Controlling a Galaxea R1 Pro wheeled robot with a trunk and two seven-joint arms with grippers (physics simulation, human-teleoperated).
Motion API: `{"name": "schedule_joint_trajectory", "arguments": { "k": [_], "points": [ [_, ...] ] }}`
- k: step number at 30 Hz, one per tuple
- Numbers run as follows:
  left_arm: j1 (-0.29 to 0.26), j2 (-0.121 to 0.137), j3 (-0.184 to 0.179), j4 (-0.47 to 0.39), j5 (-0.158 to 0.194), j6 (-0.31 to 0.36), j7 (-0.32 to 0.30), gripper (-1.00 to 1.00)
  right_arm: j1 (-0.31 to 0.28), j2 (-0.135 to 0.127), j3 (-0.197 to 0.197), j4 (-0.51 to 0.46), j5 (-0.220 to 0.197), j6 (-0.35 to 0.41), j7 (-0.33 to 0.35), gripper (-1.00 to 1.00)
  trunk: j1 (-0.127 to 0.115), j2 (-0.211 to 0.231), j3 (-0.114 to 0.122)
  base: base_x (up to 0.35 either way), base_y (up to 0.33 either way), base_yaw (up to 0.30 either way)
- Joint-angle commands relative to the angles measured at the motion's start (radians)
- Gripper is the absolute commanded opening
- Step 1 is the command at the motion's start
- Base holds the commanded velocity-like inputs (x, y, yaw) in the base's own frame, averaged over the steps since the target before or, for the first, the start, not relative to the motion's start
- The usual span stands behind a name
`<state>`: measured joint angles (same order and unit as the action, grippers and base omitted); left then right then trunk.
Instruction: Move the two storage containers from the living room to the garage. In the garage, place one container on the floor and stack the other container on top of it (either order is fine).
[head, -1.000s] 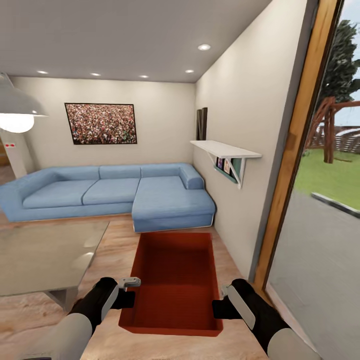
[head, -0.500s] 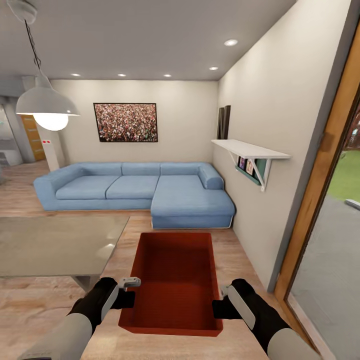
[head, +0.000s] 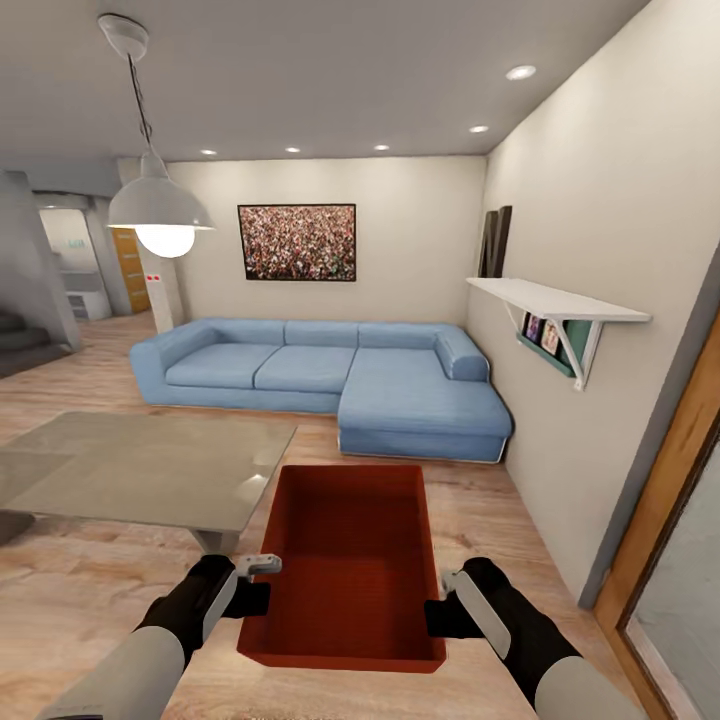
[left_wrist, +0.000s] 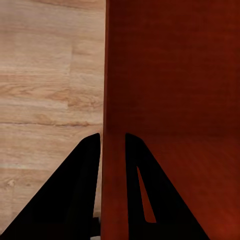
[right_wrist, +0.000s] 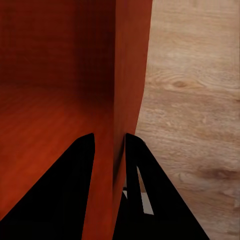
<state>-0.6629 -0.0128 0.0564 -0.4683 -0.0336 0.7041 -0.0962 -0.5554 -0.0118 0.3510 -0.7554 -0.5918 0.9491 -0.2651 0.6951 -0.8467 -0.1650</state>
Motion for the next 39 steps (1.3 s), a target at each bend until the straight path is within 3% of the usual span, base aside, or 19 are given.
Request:
{"name": "schedule_joint_trajectory", "arguments": {
  "k": [1,39],
  "points": [
    [-0.001,-0.002,0.004,-0.001,0.0,0.005,-0.001,-1.0,0.0,-0.001,0.005,-0.001,0.038,0.011,-0.013,-1.0,0.0,-0.001,-0.002,0.0,0.0,0.271],
    [-0.001,-0.003,0.005,-0.001,0.001,0.005,-0.002,-1.0,0.0,-0.001,0.005,0.0,0.038,0.011,-0.013,-1.0,0.0,-0.001,-0.022,0.0,0.005,0.271]
  ]
}}
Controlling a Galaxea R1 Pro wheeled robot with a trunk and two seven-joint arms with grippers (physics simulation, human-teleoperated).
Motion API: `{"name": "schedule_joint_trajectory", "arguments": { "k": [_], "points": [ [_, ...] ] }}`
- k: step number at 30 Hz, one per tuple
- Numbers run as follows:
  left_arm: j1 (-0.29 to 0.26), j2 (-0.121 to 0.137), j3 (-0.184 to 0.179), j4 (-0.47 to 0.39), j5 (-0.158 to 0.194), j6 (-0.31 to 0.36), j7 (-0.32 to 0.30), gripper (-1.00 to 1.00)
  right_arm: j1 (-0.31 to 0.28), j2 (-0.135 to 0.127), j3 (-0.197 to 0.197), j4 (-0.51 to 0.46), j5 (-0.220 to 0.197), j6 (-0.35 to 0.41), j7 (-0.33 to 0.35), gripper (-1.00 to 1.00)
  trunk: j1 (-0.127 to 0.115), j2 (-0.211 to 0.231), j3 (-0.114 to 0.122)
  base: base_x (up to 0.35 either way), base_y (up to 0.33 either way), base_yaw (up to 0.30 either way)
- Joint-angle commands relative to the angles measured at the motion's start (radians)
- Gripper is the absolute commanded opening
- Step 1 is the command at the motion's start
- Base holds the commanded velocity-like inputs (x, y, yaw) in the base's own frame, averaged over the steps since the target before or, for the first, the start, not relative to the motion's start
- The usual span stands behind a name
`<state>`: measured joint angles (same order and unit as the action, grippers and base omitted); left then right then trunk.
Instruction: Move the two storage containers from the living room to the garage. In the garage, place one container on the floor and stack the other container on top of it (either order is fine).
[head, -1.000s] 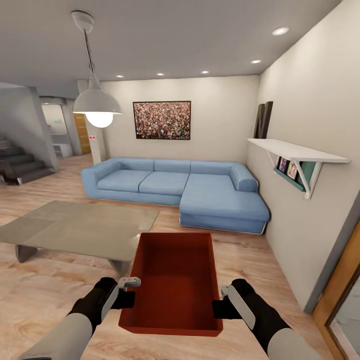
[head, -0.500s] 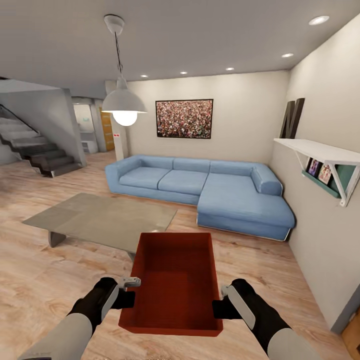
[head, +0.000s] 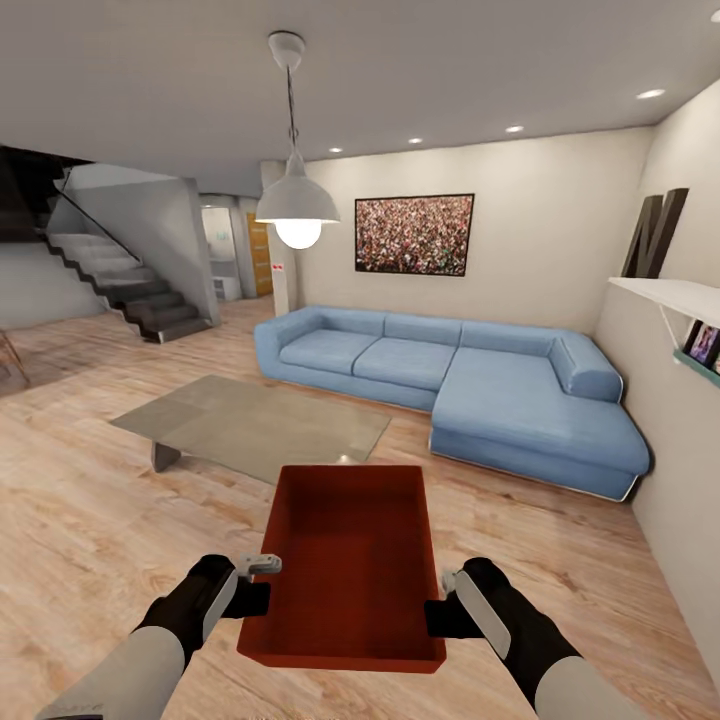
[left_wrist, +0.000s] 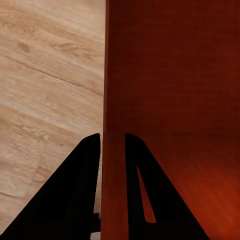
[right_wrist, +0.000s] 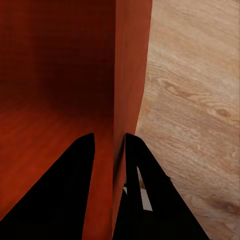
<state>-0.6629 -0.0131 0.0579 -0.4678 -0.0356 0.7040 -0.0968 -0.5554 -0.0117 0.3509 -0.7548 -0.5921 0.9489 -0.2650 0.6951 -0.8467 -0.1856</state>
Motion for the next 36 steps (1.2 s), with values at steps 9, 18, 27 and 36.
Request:
{"name": "schedule_joint_trajectory", "arguments": {
  "k": [9,18,27,36],
  "points": [
    [-0.001,-0.001,0.003,-0.002,0.003,0.005,-0.001,-1.0,0.0,-0.001,0.005,-0.001,0.038,0.011,-0.013,-1.0,0.0,-0.001,-0.006,0.027,0.085,0.267],
    [-0.001,-0.001,0.003,-0.003,0.003,0.005,-0.002,-1.0,0.0,-0.001,0.005,-0.001,0.038,0.011,-0.013,-1.0,0.0,-0.001,-0.011,0.114,0.281,0.223],
    [-0.001,-0.001,0.003,-0.003,0.003,0.005,-0.003,-1.0,0.0,-0.001,0.005,-0.001,0.038,0.011,-0.013,-1.0,0.0,-0.001,-0.011,0.143,0.288,0.016],
    [-0.001,-0.001,0.003,-0.003,0.003,0.005,-0.003,-1.0,0.0,-0.001,0.005,0.0,0.038,0.011,-0.013,-1.0,0.0,-0.001,-0.012,0.227,0.25,0.009]
  ]
}}
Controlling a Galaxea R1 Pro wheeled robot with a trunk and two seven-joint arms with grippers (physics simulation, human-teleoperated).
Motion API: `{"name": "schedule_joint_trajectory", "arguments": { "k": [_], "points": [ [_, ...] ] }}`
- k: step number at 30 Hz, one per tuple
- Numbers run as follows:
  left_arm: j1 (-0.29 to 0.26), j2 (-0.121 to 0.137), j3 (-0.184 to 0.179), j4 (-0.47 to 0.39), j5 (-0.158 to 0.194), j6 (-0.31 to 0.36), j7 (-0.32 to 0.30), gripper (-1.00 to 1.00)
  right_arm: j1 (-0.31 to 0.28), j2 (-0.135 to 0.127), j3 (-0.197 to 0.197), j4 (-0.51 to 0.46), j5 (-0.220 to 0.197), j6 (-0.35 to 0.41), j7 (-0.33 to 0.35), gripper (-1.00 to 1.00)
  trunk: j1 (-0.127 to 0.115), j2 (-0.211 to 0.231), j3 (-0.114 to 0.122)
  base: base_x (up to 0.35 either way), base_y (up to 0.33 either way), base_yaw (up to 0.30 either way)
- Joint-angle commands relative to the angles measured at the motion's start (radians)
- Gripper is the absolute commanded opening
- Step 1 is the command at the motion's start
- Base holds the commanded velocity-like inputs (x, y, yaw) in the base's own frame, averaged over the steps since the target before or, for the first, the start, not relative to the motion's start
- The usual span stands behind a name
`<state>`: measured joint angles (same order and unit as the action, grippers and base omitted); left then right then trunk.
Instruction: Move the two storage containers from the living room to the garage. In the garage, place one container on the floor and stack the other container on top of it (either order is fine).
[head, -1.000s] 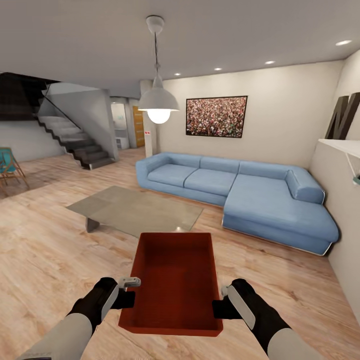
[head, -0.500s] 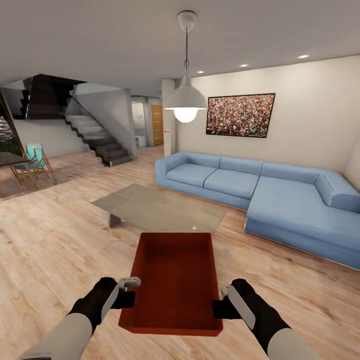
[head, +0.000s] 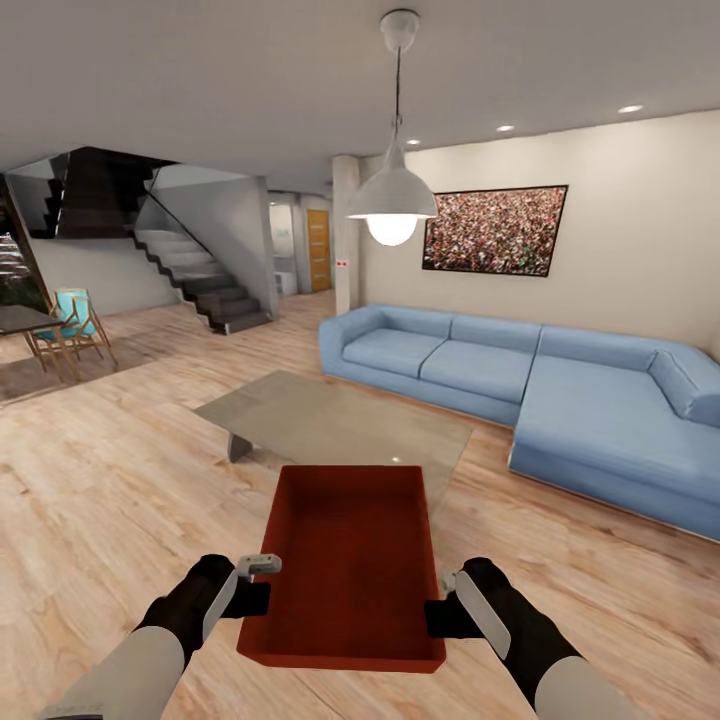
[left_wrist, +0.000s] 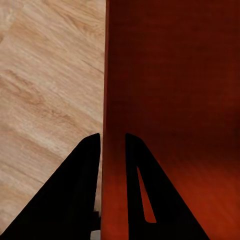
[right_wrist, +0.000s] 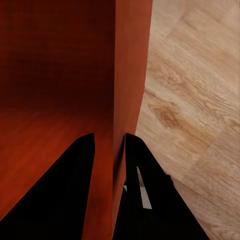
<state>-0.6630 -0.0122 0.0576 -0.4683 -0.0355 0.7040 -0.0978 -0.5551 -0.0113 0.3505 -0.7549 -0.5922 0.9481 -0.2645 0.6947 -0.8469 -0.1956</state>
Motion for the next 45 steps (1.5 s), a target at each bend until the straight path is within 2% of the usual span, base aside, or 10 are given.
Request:
{"name": "schedule_joint_trajectory", "arguments": {
  "k": [1,45],
  "points": [
    [-0.001,-0.002,0.004,-0.003,0.003,0.005,-0.002,-1.0,0.0,-0.001,0.005,0.0,0.038,0.012,-0.013,-1.0,0.001,-0.001,-0.002,0.238,0.243,0.139],
    [-0.001,-0.002,0.004,-0.003,0.003,0.005,-0.002,-1.0,0.0,-0.001,0.005,-0.001,0.038,0.012,-0.013,-1.0,0.001,-0.001,-0.034,0.25,0.223,0.257]
  ]
}}
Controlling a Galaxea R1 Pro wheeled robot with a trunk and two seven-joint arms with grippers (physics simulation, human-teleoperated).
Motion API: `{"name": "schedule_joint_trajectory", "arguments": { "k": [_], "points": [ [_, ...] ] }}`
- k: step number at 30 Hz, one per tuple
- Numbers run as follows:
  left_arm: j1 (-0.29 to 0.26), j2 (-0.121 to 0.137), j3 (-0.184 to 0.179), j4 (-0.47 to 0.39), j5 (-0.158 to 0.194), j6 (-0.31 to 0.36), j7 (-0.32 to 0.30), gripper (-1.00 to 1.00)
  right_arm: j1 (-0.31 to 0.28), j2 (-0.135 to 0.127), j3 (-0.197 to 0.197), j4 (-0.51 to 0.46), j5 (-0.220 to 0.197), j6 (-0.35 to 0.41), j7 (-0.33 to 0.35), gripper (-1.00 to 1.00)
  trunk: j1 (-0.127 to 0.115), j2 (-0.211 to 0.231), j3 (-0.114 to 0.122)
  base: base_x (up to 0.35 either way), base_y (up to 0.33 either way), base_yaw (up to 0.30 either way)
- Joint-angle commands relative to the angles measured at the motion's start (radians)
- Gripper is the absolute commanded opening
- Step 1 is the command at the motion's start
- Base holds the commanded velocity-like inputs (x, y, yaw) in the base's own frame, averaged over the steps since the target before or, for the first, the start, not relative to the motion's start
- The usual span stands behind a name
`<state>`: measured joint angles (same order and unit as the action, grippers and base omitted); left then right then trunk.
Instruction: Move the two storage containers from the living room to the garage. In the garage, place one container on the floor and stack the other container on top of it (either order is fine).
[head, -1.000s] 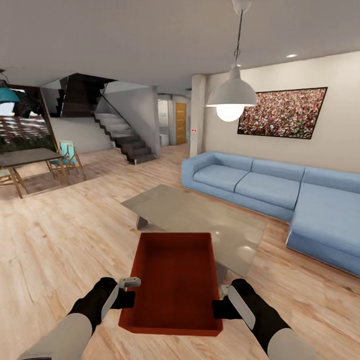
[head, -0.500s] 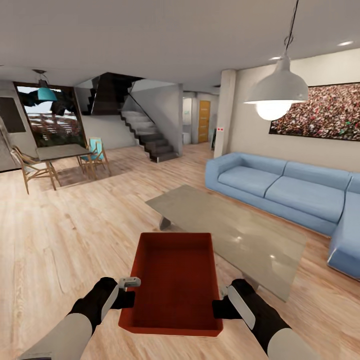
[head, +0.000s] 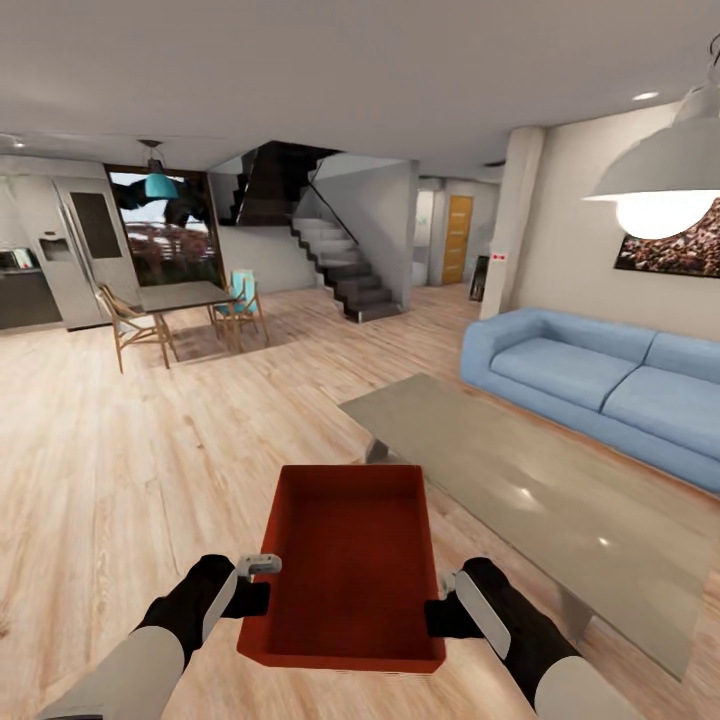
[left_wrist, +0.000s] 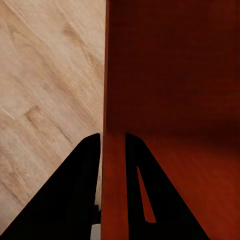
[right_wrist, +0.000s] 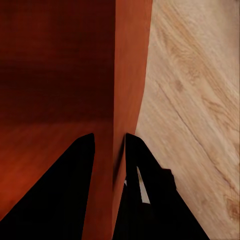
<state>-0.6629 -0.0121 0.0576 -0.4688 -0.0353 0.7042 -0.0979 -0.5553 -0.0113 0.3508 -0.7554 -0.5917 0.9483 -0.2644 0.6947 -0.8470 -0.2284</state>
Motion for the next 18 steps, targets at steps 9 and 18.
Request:
{"name": "schedule_joint_trajectory", "arguments": {
  "k": [9,18],
  "points": [
    [-0.001,-0.002,0.004,-0.002,0.003,0.005,-0.002,-1.0,0.0,-0.001,0.005,0.0,0.038,0.012,-0.013,-1.0,0.001,-0.001,-0.008,0.252,0.22,0.218],
    [-0.001,-0.002,0.004,-0.003,0.003,0.005,-0.003,-1.0,0.0,-0.001,0.005,0.0,0.038,0.012,-0.013,-1.0,0.001,-0.001,-0.013,0.257,0.215,0.074]
  ]
}}
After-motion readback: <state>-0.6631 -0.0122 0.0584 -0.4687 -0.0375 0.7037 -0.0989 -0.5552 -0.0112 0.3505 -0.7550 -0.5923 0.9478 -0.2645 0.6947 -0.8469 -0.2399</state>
